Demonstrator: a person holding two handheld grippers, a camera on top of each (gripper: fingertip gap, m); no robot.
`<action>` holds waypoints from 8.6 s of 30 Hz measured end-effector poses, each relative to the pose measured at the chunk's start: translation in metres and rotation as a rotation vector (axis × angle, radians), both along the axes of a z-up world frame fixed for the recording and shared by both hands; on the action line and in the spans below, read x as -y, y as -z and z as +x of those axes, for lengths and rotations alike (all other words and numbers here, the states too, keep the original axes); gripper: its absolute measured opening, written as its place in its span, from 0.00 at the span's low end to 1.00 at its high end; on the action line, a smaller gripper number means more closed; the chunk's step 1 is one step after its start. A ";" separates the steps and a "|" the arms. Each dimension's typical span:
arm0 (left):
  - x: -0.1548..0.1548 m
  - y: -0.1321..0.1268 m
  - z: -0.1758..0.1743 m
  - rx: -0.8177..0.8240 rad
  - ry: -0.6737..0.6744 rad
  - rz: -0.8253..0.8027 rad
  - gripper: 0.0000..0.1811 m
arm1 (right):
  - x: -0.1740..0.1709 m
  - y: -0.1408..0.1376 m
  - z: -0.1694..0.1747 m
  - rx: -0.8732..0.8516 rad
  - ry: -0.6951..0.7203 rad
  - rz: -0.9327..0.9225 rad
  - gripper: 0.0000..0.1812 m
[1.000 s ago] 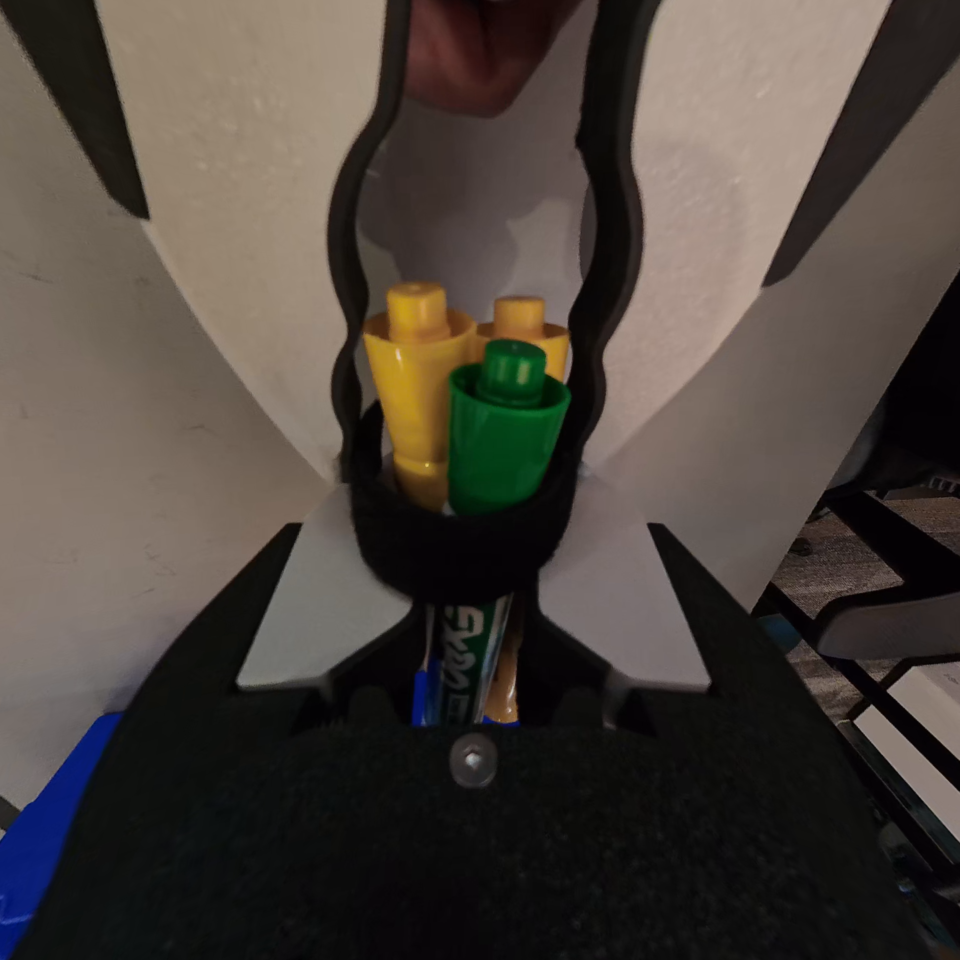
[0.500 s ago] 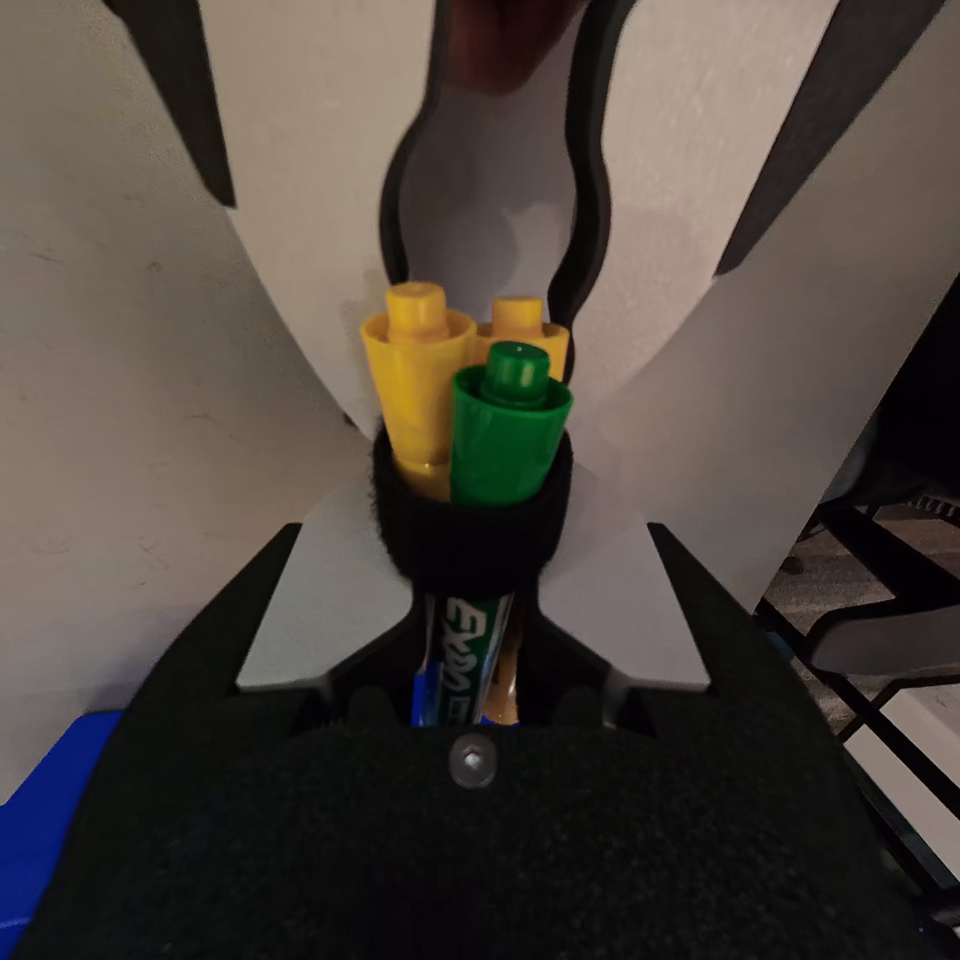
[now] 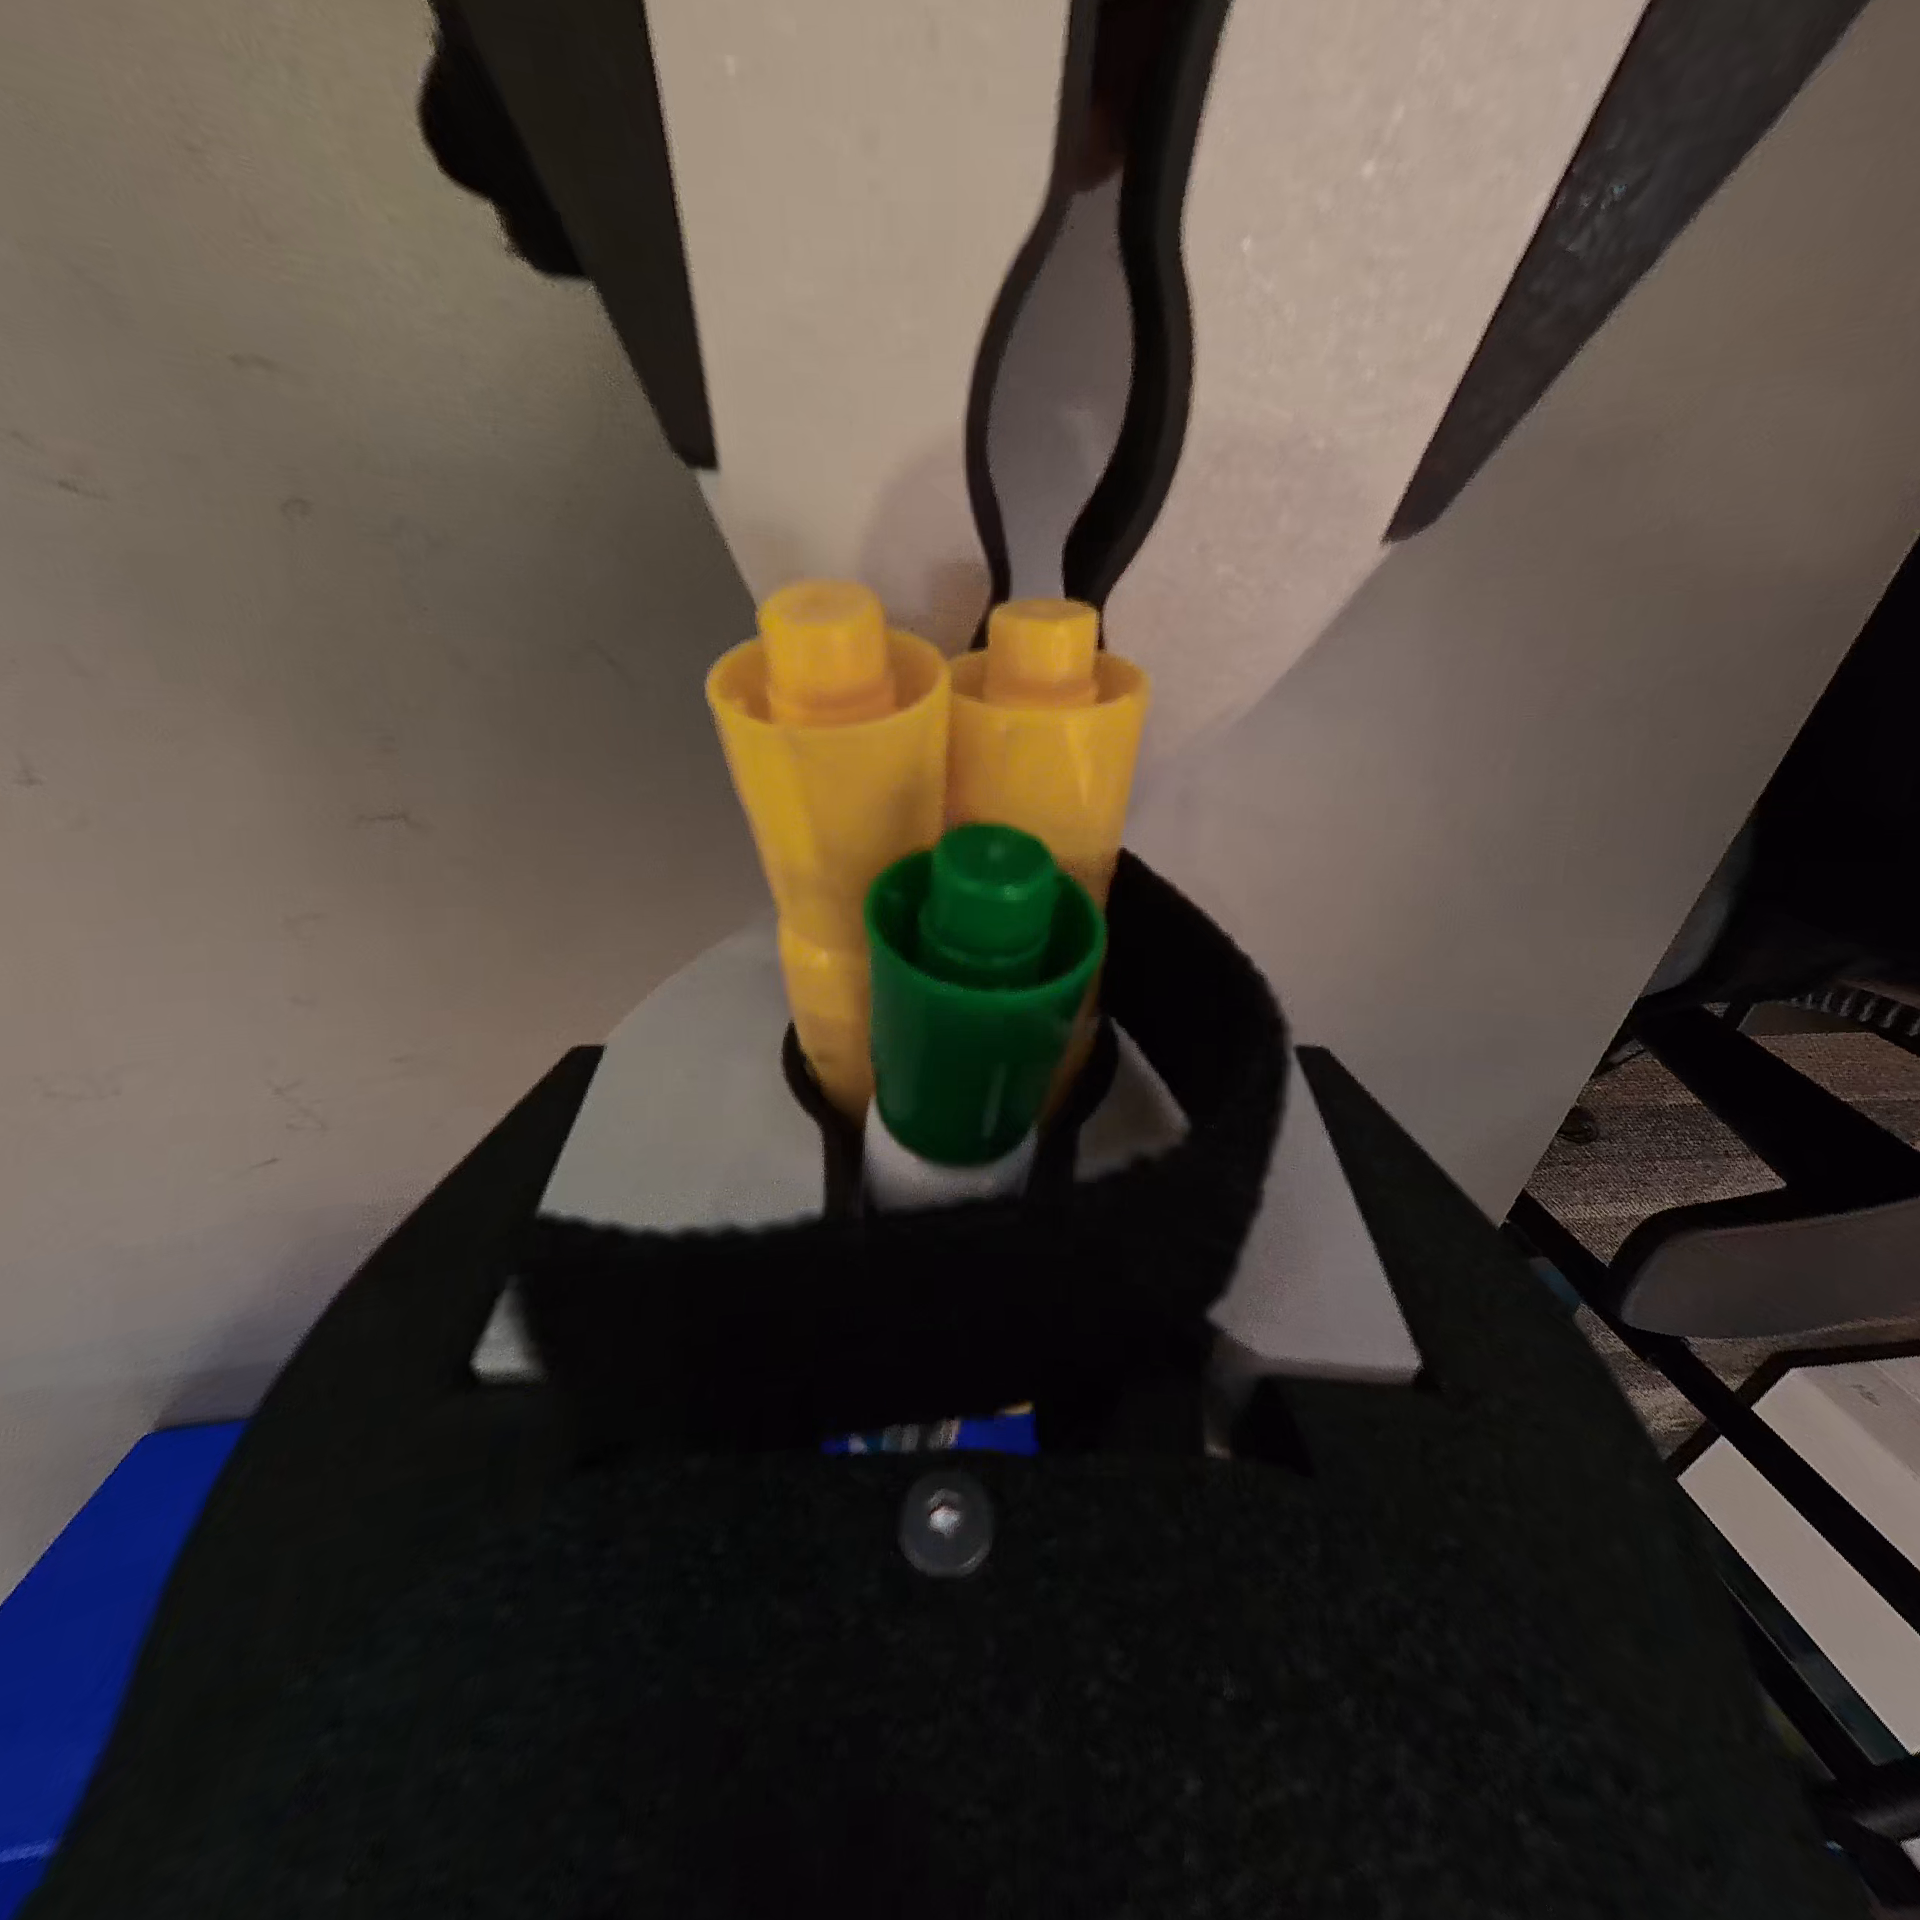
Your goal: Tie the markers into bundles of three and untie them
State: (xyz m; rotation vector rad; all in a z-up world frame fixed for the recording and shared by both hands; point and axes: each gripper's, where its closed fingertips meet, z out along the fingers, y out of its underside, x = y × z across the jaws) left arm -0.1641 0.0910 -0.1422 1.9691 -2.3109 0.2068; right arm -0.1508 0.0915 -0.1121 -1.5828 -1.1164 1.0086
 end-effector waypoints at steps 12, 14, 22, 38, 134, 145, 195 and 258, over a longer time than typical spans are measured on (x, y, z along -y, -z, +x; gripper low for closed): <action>-0.009 0.005 -0.005 -0.047 -0.013 0.012 0.23 | 0.005 0.003 0.006 -0.080 0.031 -0.258 0.03; -0.016 0.008 -0.011 -0.088 -0.003 0.052 0.23 | 0.009 0.008 0.014 -0.091 0.046 -0.343 0.02; -0.020 0.018 -0.018 -0.151 0.021 0.077 0.22 | 0.037 0.030 0.071 -0.002 0.300 -0.709 0.02; -0.001 0.012 -0.004 -0.141 0.078 0.058 0.22 | 0.020 -0.047 0.041 -0.179 0.303 0.099 0.20; 0.008 0.024 0.002 -0.131 0.086 0.068 0.22 | 0.002 -0.008 0.043 -0.147 0.403 -0.078 0.22; 0.003 0.030 -0.006 -0.159 0.083 0.060 0.22 | 0.004 -0.010 0.041 -0.158 0.372 -0.085 0.23; 0.012 0.029 -0.003 -0.132 0.079 0.012 0.22 | 0.023 -0.024 0.051 -0.138 0.321 0.080 0.09; -0.002 0.034 -0.016 -0.117 0.070 -0.004 0.22 | 0.023 -0.006 0.078 -0.341 0.601 -0.459 0.01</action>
